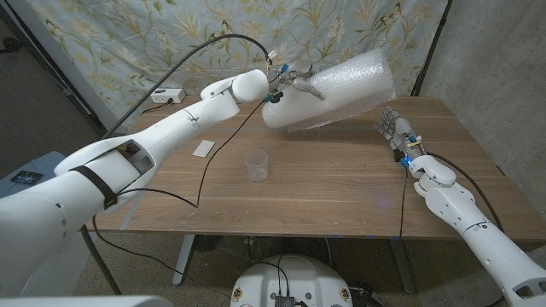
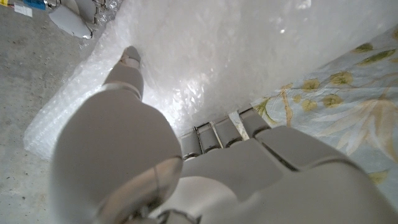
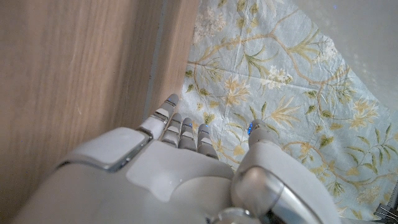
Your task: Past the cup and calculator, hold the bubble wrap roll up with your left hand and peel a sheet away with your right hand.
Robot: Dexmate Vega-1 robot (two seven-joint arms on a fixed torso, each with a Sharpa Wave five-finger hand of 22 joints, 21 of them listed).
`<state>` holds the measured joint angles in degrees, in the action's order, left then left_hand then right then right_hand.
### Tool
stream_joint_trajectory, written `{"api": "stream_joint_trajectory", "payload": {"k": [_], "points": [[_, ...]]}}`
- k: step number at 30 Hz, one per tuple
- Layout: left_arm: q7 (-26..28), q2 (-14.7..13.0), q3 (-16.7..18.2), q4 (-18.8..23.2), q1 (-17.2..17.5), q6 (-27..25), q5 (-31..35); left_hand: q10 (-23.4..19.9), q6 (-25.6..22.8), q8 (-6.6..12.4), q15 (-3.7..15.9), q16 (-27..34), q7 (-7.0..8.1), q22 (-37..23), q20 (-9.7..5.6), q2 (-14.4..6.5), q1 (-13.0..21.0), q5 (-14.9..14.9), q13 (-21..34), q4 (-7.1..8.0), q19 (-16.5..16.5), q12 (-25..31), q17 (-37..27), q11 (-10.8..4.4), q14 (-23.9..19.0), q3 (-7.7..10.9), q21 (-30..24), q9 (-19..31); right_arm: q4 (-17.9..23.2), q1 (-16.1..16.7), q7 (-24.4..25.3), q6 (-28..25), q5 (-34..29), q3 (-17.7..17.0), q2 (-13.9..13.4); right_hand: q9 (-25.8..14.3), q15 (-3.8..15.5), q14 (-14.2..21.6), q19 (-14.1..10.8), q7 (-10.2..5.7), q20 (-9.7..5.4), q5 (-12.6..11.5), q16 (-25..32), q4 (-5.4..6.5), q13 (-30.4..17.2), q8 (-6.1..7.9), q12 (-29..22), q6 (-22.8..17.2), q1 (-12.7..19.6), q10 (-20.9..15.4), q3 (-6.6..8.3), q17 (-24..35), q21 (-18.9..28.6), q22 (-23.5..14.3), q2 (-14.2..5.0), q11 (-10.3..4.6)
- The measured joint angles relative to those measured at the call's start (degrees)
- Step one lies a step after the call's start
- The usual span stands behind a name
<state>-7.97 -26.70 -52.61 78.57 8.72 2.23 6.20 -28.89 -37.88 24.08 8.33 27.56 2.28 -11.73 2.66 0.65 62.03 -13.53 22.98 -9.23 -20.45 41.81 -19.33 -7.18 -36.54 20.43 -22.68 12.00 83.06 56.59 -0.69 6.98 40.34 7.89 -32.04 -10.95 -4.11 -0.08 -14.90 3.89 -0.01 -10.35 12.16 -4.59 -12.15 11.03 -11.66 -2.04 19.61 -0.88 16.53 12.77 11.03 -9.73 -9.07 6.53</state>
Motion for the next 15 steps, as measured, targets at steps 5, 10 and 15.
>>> {"api": "stream_joint_trajectory", "payload": {"k": [5, 10, 15], "points": [[0.5, 1.2, 1.1, -0.1, 0.4, -2.5, -3.5, -0.3, 0.0, 0.0, -0.27, 0.0, 0.01, 0.0, 0.41, 0.0, 0.0, -0.1, 0.0, 0.0, 0.4, 0.0, 0.0, 0.31, -0.3, 0.0, 0.0, 0.0, 0.3, 0.1, -0.2, -0.3, -0.2, 0.0, -0.1, 0.0, 0.0, 0.0, 0.0, 0.0, 0.0, 0.0, 0.0, 0.0, 0.0, 0.0, 0.0, 0.0, 0.0, 0.0, 0.0, 0.0, 0.0, 0.0, 0.0, 0.0], [0.7, 1.9, 1.8, -0.1, 0.6, -4.0, -6.2, -0.6, 0.0, 0.0, -0.33, 0.0, 0.02, 0.0, 0.72, 0.0, 0.0, -0.1, 0.0, -0.09, 0.7, 0.0, 0.0, 0.61, -0.3, -0.09, 0.0, 0.0, 0.4, 0.1, -0.4, -0.3, -0.3, 0.1, -0.1, 0.0, 0.0, 0.0, 0.0, 0.0, 0.0, 0.0, 0.0, 0.0, 0.0, 0.0, 0.0, 0.0, 0.0, 0.0, 0.0, 0.0, 0.0, 0.0, 0.0, 0.0], [1.2, 2.7, 3.2, -0.2, 1.2, -5.4, -9.8, -1.0, -0.2, 0.0, -0.86, 0.4, -0.05, 0.0, 0.72, 0.0, 0.0, -0.5, 0.0, -0.23, 0.7, 0.0, -0.1, 1.02, -0.9, -0.24, 0.0, 0.0, 0.5, 0.1, -0.5, -0.3, -0.4, 0.4, -0.1, 0.0, 0.0, 0.0, 0.0, 0.0, 0.0, 0.0, 0.0, 0.0, 0.0, 0.0, 0.0, 0.0, 0.0, 0.0, 0.0, 0.0, 0.0, 0.0, 0.0, 0.0]]}}
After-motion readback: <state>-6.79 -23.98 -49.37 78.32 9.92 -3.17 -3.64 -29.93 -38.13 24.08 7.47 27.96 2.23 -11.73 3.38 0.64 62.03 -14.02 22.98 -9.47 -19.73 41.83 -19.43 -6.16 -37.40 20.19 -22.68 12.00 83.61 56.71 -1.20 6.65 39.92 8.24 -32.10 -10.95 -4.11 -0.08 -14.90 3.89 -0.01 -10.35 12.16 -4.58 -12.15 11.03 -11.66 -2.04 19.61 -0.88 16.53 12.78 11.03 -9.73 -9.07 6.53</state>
